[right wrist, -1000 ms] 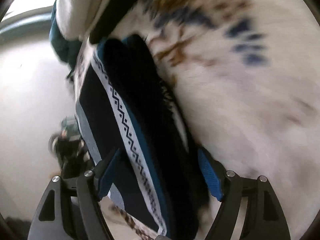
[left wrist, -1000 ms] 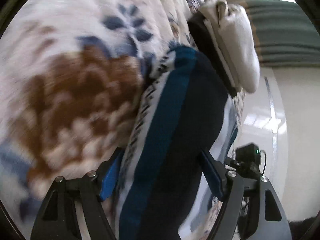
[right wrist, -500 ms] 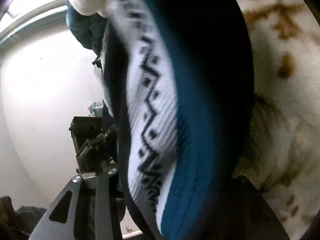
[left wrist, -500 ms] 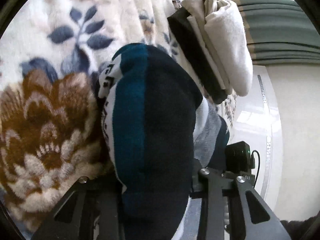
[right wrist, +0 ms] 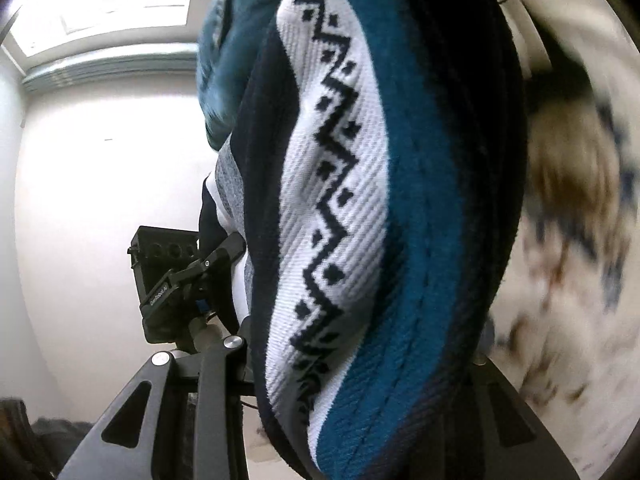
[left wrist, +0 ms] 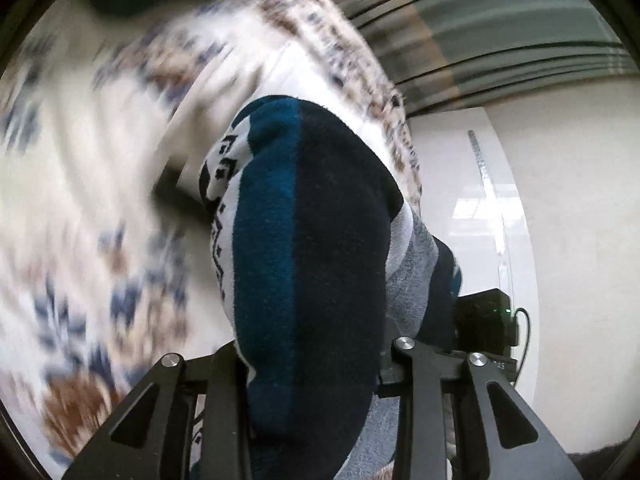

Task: Fold small clothes

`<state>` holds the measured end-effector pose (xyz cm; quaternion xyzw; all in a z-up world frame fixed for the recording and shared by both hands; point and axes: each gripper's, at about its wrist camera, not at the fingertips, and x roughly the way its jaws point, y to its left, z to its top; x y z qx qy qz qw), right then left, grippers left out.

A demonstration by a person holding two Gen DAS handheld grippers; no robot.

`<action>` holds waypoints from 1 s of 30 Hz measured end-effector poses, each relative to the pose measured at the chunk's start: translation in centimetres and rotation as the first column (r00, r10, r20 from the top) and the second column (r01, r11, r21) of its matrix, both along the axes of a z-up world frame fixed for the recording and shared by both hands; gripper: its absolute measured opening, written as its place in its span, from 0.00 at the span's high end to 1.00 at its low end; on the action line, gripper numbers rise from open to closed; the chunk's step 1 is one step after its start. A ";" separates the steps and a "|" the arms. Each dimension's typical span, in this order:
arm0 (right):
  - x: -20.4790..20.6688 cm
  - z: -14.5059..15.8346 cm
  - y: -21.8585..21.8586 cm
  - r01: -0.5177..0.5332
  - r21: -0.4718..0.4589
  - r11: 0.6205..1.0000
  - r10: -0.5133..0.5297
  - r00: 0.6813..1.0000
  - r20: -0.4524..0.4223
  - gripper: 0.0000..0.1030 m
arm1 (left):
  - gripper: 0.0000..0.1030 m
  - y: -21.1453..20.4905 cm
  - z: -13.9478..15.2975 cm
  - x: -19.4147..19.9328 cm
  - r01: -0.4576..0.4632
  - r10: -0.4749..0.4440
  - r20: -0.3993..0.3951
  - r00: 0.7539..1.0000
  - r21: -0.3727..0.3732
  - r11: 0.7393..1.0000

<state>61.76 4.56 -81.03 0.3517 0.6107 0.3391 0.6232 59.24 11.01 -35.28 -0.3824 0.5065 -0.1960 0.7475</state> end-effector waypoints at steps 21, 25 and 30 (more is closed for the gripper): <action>20.6 3.7 -1.2 0.169 -0.504 0.847 -0.150 0.986 0.079 0.25 | 0.42 0.1 0.0 21.1 0.059 -0.044 -0.056 0.997 0.292 0.955; 19.0 7.9 0.0 0.230 -0.702 0.674 -0.117 0.971 0.206 0.14 | 0.20 0.5 0.9 21.2 -0.021 0.026 -0.007 1.000 0.382 0.924; 17.0 12.4 0.6 0.341 -0.787 0.515 -0.074 0.932 0.355 0.00 | 0.00 -0.5 3.5 19.7 -0.063 0.046 0.047 0.998 0.493 0.868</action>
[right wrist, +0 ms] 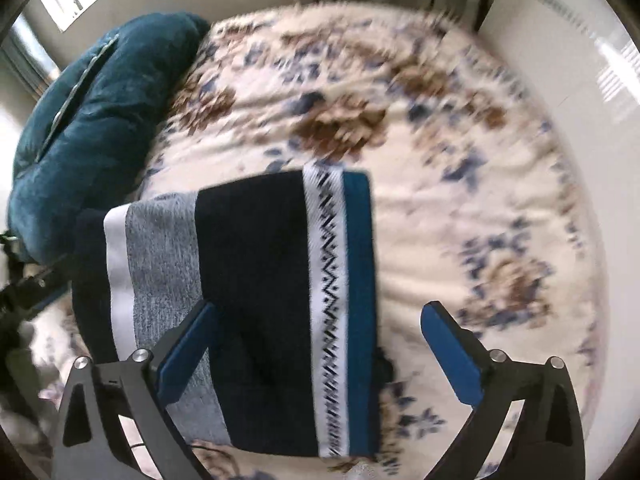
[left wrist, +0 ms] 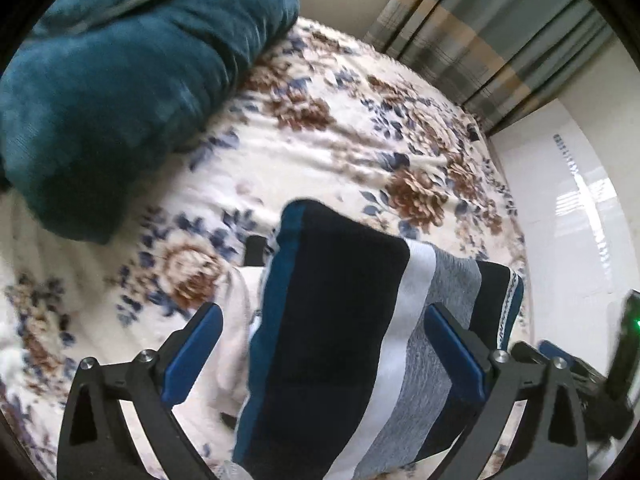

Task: Fold small clothes

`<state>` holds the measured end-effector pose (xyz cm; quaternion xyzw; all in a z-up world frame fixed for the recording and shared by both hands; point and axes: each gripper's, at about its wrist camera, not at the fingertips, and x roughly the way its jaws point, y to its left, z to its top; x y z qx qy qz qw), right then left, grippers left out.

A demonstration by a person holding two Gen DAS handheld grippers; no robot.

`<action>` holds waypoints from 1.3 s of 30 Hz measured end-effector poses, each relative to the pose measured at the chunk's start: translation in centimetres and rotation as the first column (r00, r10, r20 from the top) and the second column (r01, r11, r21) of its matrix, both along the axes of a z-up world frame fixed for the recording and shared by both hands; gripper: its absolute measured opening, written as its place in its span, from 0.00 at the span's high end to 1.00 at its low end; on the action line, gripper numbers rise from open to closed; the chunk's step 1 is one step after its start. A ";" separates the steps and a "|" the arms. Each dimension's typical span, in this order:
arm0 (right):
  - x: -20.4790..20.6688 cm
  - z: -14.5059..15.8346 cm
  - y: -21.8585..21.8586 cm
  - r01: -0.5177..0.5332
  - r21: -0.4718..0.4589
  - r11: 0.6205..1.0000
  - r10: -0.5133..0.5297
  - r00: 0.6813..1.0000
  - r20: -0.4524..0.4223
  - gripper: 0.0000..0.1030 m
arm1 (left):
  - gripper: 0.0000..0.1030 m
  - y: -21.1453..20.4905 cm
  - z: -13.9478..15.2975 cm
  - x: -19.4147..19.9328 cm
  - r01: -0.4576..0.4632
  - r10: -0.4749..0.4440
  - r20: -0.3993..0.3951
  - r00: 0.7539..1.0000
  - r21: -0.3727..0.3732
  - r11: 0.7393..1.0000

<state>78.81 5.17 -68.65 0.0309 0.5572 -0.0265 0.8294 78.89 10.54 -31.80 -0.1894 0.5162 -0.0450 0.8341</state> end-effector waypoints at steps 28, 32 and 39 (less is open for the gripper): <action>-37.0 24.5 2.4 0.086 -0.209 0.974 -0.007 0.935 0.354 0.00 | 0.00 -7.4 21.6 -32.0 -0.007 -0.085 0.221 0.972 0.387 0.922; -42.1 29.4 2.7 0.081 -0.206 0.975 0.012 0.909 0.416 0.00 | 0.00 -7.8 25.3 -36.6 -0.017 -0.079 0.251 0.965 0.361 0.932; -49.8 34.8 3.2 0.066 -0.187 0.980 0.033 0.875 0.483 0.00 | 0.00 -8.0 29.7 -43.1 -0.054 -0.070 0.309 0.948 0.374 0.926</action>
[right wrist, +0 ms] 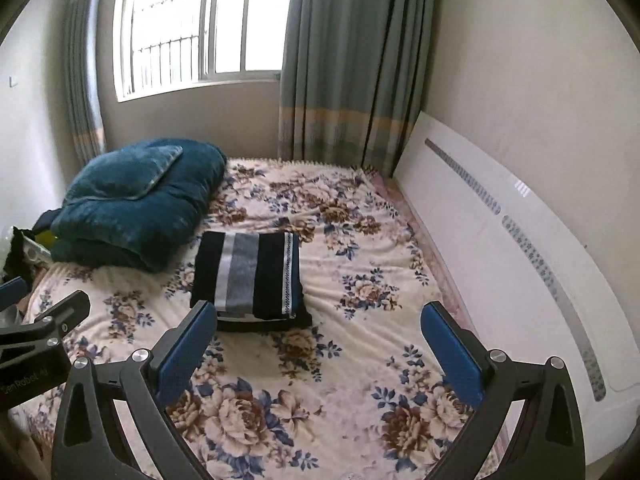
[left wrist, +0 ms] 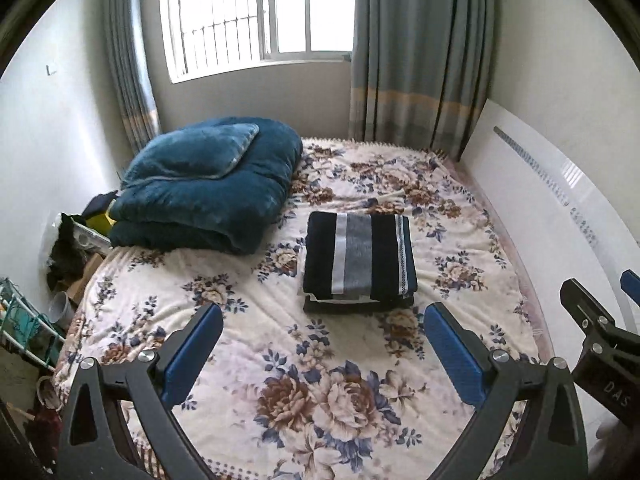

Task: Fold small clothes

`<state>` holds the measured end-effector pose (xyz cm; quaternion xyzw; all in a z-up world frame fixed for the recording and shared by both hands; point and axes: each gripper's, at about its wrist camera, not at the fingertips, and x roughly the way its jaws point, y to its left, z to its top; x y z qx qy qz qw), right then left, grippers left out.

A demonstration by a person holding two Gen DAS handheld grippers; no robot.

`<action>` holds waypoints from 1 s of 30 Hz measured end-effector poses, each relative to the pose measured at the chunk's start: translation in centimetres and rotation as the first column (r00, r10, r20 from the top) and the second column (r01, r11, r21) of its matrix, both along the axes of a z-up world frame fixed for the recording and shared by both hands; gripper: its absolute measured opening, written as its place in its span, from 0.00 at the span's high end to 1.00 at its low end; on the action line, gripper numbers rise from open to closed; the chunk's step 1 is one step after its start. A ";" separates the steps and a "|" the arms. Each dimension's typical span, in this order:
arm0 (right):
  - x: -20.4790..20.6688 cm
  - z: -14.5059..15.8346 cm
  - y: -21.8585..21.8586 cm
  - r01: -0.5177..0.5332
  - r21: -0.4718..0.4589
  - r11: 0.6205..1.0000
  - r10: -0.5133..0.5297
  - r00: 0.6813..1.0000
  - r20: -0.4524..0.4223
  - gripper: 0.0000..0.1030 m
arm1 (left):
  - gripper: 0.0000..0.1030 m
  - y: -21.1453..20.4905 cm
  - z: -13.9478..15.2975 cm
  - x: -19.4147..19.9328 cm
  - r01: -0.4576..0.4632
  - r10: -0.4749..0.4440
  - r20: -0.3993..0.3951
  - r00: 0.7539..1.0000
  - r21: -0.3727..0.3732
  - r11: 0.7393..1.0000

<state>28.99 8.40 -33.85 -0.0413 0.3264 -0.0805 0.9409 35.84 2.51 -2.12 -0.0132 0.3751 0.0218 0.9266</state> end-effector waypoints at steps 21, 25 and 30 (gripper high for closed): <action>-8.3 6.9 0.2 -0.055 0.030 0.998 0.051 0.994 0.098 0.00 | 0.00 0.0 4.6 -6.6 -0.026 0.029 0.107 0.994 -0.027 0.999; -8.4 7.0 0.3 -0.058 0.035 0.998 0.054 0.994 0.100 0.00 | 0.00 -0.1 4.6 -6.8 -0.028 0.031 0.112 0.993 -0.030 0.999; -8.0 6.8 0.4 -0.065 0.037 0.997 0.061 0.993 0.104 0.00 | 0.00 0.0 4.7 -7.0 -0.032 0.034 0.110 0.993 -0.023 0.999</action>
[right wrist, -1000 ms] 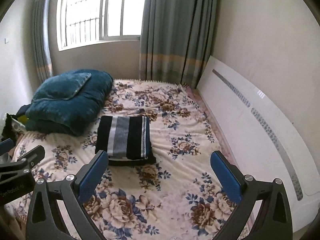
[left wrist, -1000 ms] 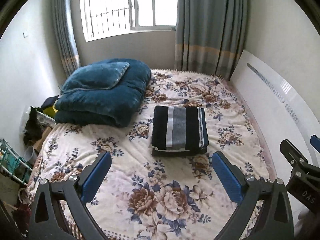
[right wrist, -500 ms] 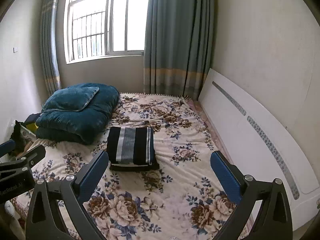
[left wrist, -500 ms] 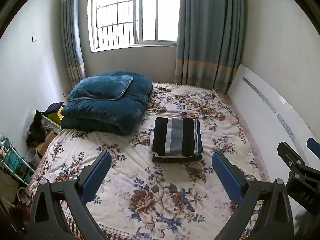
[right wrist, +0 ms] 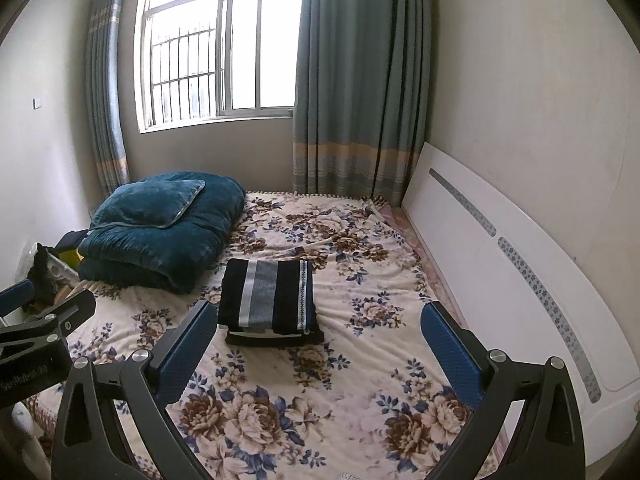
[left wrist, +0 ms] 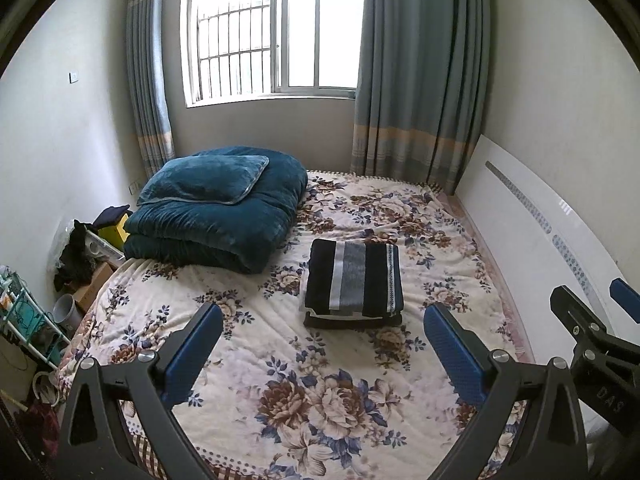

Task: Fold small clothes

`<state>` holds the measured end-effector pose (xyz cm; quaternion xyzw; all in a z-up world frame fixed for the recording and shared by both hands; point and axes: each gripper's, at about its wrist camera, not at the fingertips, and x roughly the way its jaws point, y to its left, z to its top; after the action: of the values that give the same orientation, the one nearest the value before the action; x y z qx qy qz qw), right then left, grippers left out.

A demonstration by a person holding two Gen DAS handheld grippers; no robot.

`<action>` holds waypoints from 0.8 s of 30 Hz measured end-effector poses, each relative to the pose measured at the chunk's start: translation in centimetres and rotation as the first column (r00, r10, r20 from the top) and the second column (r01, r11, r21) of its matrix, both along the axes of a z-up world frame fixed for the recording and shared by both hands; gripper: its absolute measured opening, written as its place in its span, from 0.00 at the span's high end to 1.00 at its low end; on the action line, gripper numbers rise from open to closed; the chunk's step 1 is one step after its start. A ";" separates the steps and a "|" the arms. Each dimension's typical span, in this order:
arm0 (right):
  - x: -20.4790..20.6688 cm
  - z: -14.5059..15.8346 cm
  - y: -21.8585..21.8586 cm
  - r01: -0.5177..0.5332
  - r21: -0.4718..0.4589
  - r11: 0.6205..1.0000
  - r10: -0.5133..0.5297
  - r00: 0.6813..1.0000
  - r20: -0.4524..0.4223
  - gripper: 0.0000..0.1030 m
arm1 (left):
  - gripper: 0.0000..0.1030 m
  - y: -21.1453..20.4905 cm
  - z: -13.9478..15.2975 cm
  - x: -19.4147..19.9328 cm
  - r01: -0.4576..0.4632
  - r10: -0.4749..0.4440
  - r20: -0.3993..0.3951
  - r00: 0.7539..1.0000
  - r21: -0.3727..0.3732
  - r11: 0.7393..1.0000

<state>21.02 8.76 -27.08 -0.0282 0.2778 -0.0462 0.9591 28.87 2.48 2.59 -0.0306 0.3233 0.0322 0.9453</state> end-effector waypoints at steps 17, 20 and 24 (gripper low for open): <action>-0.1 -0.1 0.1 -0.015 0.016 1.000 0.015 1.000 0.001 0.00 | 0.00 0.1 0.9 0.0 0.001 -0.001 0.011 1.000 0.003 1.000; -0.3 0.0 0.1 -0.017 0.019 1.000 0.017 1.000 0.002 0.00 | 0.00 0.1 0.9 0.0 0.002 -0.002 0.010 1.000 0.004 1.000; -0.4 0.0 0.1 -0.017 0.023 1.000 0.017 1.000 0.002 0.00 | 0.00 0.2 0.9 0.0 0.001 -0.001 0.012 1.000 0.007 1.000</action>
<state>20.61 8.84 -27.09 -0.0195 0.2773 -0.0349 0.9600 28.87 2.64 3.49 -0.0274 0.3177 0.0327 0.9472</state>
